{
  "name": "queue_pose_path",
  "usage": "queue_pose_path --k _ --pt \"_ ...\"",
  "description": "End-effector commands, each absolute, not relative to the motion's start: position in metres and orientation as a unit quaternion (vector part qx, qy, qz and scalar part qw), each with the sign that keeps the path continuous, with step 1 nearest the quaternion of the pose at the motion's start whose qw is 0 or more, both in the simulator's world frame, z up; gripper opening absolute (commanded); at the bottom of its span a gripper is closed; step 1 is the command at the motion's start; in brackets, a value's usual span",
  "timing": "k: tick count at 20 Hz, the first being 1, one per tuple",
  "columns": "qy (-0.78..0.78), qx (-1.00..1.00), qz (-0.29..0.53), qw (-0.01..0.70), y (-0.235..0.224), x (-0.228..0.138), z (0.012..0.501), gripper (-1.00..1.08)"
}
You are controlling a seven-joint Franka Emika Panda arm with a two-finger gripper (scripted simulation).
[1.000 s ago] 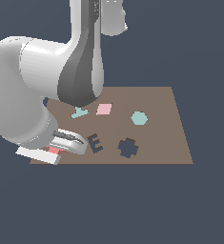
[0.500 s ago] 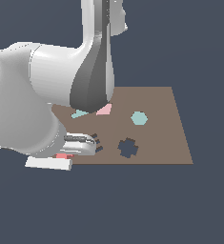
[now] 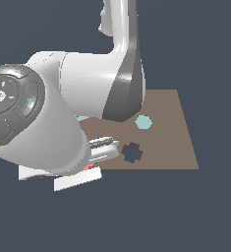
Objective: Insert a designated object into the corresponding slot on a board.
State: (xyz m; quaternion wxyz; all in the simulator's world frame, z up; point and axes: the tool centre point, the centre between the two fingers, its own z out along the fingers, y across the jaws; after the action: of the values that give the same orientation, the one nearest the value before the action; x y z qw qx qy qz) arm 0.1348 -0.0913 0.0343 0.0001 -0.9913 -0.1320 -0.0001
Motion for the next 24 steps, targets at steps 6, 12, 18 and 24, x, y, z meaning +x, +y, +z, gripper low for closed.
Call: queue_pose_path --k 6,12,18,24 --pt "-0.261 -0.965 0.000 0.000 -0.048 0.141 0.037 -1.00" --pt "-0.361 -0.933 0.000 0.000 -0.014 0.136 0.038 -1.00" --pt "-0.457 -0.890 0.000 0.000 0.019 0.124 0.039 -1.00" --pt "-0.523 -0.852 0.000 0.000 0.041 0.110 0.040 -1.00"
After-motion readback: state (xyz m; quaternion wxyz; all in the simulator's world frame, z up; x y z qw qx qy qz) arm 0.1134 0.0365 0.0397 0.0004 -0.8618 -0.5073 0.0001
